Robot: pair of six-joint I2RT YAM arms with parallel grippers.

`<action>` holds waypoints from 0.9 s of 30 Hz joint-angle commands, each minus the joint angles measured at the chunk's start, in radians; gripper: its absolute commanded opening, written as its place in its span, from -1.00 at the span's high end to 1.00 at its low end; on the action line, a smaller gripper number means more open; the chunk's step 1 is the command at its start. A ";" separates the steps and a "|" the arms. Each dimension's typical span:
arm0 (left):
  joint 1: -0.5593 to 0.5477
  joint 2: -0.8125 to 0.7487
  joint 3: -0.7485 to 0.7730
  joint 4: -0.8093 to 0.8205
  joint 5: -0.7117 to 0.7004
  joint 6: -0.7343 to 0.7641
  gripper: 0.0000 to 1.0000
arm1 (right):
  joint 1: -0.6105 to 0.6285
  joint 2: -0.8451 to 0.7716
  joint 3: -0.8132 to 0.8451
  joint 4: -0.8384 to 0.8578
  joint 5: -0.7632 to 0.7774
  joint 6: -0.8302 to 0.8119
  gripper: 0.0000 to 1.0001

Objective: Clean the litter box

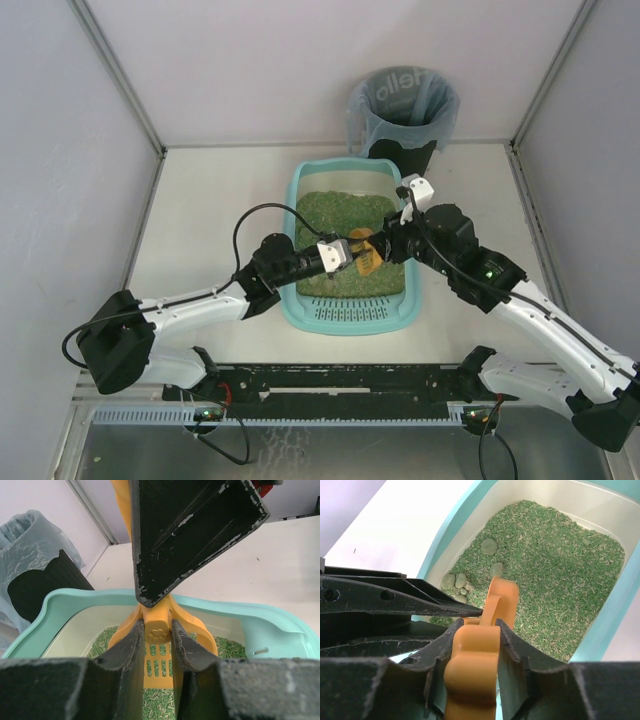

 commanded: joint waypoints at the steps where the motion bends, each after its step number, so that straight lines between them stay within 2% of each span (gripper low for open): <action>1: 0.003 -0.017 0.025 0.057 0.021 -0.022 0.99 | 0.008 0.001 -0.004 0.073 0.002 0.018 0.52; 5: 0.003 -0.023 0.020 0.056 0.007 -0.034 0.96 | 0.008 0.012 -0.005 0.071 -0.002 0.015 0.88; 6: 0.003 -0.026 0.020 0.057 -0.004 -0.046 0.82 | 0.008 0.014 -0.005 0.069 0.004 0.016 0.94; 7: 0.003 -0.033 0.019 0.057 -0.024 -0.063 0.56 | 0.008 0.016 -0.004 0.070 0.013 0.018 0.99; 9: 0.002 -0.064 0.006 0.056 -0.066 -0.102 0.12 | 0.008 0.018 -0.004 0.074 0.044 0.021 1.00; 10: 0.003 -0.083 -0.007 0.057 -0.103 -0.127 -0.03 | 0.008 0.019 -0.005 0.079 0.060 0.024 1.00; 12: 0.003 -0.129 -0.045 0.063 -0.221 -0.185 -0.18 | 0.008 0.021 -0.004 0.091 0.100 0.030 1.00; 16: 0.011 -0.259 -0.136 0.055 -0.559 -0.426 -0.48 | 0.008 0.051 -0.004 0.143 0.137 0.038 1.00; 18: 0.028 -0.331 -0.139 -0.070 -0.693 -0.552 -0.53 | 0.006 0.077 -0.004 0.179 0.140 0.047 1.00; 20: 0.075 -0.391 -0.110 -0.263 -0.743 -0.697 -0.54 | 0.001 0.109 -0.004 0.214 0.142 0.063 1.00; 21: 0.108 -0.411 -0.092 -0.409 -0.744 -0.769 -0.54 | -0.003 0.129 -0.003 0.240 0.139 0.068 1.00; 23: 0.172 -0.439 -0.062 -0.576 -0.715 -0.870 -0.54 | -0.017 0.169 -0.003 0.281 0.119 0.075 1.00; 27: 0.240 -0.511 -0.055 -0.753 -0.690 -0.914 -0.54 | -0.078 0.280 0.028 0.333 0.021 0.086 1.00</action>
